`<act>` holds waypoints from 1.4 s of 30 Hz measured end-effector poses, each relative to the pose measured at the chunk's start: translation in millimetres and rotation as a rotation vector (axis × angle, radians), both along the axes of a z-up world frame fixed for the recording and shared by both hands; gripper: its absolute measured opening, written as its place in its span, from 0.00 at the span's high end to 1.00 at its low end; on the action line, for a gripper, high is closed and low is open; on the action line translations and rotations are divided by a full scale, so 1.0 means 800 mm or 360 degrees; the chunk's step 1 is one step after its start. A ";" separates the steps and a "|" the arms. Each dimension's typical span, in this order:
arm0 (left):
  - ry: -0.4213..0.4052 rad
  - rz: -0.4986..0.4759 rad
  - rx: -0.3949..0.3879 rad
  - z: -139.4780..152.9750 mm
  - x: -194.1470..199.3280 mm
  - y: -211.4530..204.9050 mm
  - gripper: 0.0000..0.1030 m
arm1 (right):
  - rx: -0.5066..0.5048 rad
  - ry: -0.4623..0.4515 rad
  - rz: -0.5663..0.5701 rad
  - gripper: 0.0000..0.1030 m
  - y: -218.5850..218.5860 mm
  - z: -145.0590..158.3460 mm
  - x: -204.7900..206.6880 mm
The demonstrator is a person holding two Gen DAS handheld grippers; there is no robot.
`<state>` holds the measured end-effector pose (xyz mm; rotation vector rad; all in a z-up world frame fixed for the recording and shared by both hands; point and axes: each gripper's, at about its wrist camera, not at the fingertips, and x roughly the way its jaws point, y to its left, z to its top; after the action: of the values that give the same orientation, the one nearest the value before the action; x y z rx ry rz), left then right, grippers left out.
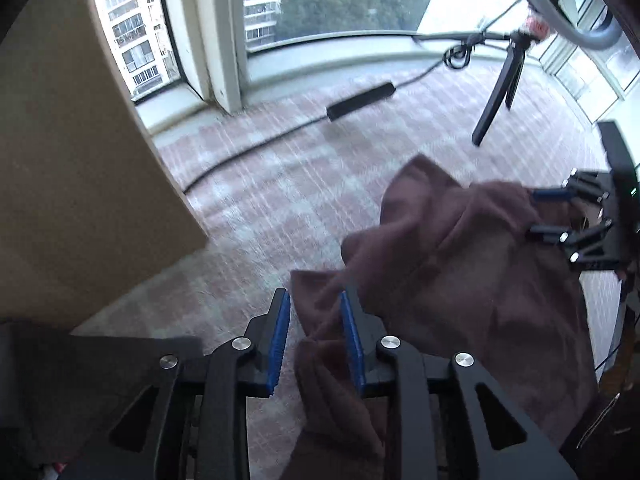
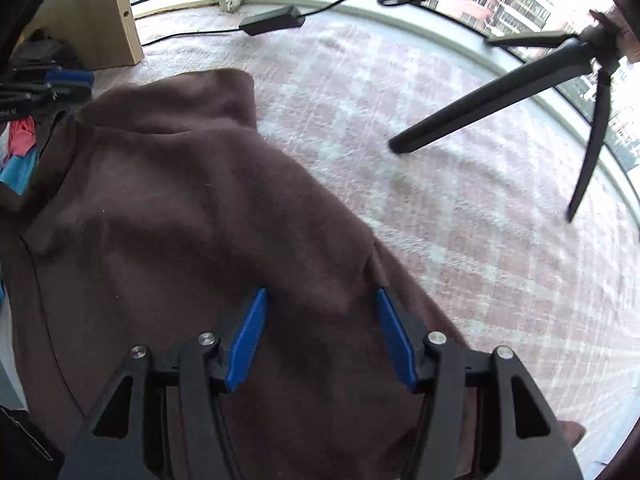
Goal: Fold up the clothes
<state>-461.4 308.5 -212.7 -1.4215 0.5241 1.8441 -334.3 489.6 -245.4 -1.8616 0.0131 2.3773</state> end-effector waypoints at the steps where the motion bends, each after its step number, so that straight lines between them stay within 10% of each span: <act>1: -0.0008 0.0001 -0.0014 -0.003 0.001 0.001 0.75 | 0.0003 -0.0006 -0.0005 0.46 0.004 0.001 0.001; 4: 0.0001 -0.0028 -0.0045 -0.012 0.007 0.008 0.91 | -0.0037 -0.0037 -0.0024 0.46 0.014 -0.004 0.003; 22: -0.0122 -0.0244 0.0037 -0.015 0.045 0.033 0.81 | -0.0043 -0.0074 -0.0002 0.46 0.024 -0.010 -0.006; 25: -0.0104 -0.0275 0.0026 -0.017 0.057 0.032 0.81 | -0.0106 0.0042 -0.0016 0.68 0.017 0.020 -0.013; 31: -0.0127 -0.0246 0.0049 -0.015 0.057 0.031 0.80 | -0.0465 0.0325 0.0179 0.70 -0.064 0.067 -0.086; 42: -0.0033 -0.0144 0.0087 0.017 0.037 0.008 0.80 | -0.0591 0.0175 0.0070 0.71 -0.126 -0.007 -0.180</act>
<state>-432.1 315.1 -199.4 -1.3574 0.5153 1.7576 -478.6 389.0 -251.0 -1.8836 0.4585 2.6505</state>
